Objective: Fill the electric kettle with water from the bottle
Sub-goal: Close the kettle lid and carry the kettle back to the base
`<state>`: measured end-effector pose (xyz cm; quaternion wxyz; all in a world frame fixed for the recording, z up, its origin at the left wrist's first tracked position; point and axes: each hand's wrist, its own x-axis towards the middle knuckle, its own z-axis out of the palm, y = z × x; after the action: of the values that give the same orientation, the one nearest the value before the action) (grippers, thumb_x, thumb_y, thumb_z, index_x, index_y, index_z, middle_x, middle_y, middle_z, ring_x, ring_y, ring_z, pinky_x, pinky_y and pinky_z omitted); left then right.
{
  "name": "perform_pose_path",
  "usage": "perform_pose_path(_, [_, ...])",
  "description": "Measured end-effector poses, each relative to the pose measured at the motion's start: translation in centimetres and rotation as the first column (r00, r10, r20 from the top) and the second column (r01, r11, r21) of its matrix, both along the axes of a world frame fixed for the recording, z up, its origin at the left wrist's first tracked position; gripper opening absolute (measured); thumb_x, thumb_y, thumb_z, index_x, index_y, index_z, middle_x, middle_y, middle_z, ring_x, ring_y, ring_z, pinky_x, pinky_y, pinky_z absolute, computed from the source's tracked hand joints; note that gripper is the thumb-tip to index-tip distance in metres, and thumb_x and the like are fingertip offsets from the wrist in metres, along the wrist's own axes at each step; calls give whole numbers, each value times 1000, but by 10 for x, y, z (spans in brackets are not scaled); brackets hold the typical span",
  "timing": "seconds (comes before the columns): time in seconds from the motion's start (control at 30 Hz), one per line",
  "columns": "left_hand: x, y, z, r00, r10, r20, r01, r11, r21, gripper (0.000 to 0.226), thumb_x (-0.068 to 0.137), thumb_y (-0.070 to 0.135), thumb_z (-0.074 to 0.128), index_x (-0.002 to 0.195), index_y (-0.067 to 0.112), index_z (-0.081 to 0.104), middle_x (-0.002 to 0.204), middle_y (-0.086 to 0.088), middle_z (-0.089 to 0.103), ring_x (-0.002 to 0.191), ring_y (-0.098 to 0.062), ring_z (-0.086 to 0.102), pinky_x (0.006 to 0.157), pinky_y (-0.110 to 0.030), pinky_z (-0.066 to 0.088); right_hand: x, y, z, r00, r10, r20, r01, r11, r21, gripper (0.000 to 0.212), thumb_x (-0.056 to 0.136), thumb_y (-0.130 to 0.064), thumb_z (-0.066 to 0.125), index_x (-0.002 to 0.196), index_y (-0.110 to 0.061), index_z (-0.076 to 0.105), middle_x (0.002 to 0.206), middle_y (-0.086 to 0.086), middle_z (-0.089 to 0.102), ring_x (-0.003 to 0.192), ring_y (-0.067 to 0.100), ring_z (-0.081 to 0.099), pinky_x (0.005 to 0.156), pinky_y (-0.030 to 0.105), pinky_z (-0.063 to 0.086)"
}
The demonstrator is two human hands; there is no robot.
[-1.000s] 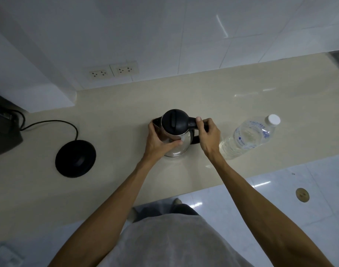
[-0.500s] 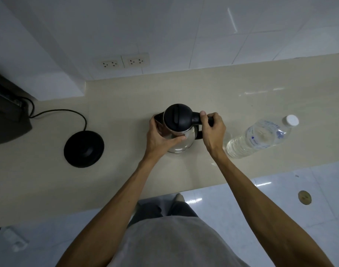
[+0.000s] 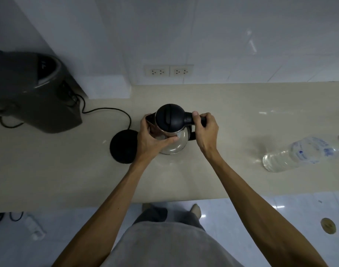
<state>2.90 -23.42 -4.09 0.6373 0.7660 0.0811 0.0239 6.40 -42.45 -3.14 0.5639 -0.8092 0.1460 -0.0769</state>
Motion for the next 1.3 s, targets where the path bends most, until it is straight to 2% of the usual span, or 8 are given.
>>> perform_pose_path(0.27, [-5,109,2,997,78,-1,-78,995,55,100,54,28,105,138,27,51,127,15,68,115,2,65,98,-25,56,6,109,2,995,104,2,-104,995,4,61,87,-65,55,96,-6,63,99,6,68,92,14,65,75,19,46])
perform_pose_path(0.5, [-10,162,0,995,102,-17,-101,994,49,94,50,31,103,130,31,54,123,16,69,112,-2,67,97,-27,56,5,160,4,987,163,-20,-163,987,-17,34,97,-49,62,86,-17,59,88,-7,64,84,1,62,73,14,44])
perform_pose_path(0.6, [-13,173,-4,994,107,-20,-106,993,44,93,53,24,103,131,32,54,123,18,68,112,1,66,95,-23,54,3,171,-1,982,186,-29,-187,982,-12,47,91,-62,59,89,-15,60,93,1,67,88,10,65,75,21,48])
perform_pose_path(0.7, [-14,179,-10,994,106,-26,-105,994,42,92,55,18,104,130,33,53,123,18,69,112,0,67,96,-24,55,2,176,-6,982,185,-43,-186,982,-13,43,93,-58,61,91,-15,60,96,1,67,89,7,64,76,22,47])
perform_pose_path(0.9, [-14,187,-20,993,96,-73,-95,995,9,99,49,27,104,134,31,53,127,14,70,118,-5,68,101,-32,57,1,182,-13,980,178,-87,-181,983,-29,59,85,-70,57,95,-13,62,100,2,67,95,13,66,80,31,56])
perform_pose_path(1.07, [-14,187,-23,991,83,-103,-84,996,-7,100,50,24,105,135,29,53,128,14,69,118,-1,67,99,-27,55,1,182,-12,981,174,-89,-178,983,-39,49,89,-63,60,93,-14,61,100,5,66,92,12,64,77,25,49])
perform_pose_path(1.23, [-21,181,-28,991,58,-125,-57,998,10,100,56,13,104,138,24,49,126,19,66,110,13,64,93,-15,53,-6,177,-24,981,160,-108,-163,986,-22,54,86,-68,58,92,-15,60,101,7,67,94,20,67,79,35,57])
perform_pose_path(1.3, [-20,180,-29,991,49,-127,-48,999,8,101,57,12,104,140,23,48,126,20,64,108,17,63,91,-8,51,-6,175,-24,977,181,-115,-182,983,5,53,90,-65,56,95,-12,61,103,8,66,96,20,66,76,27,53])
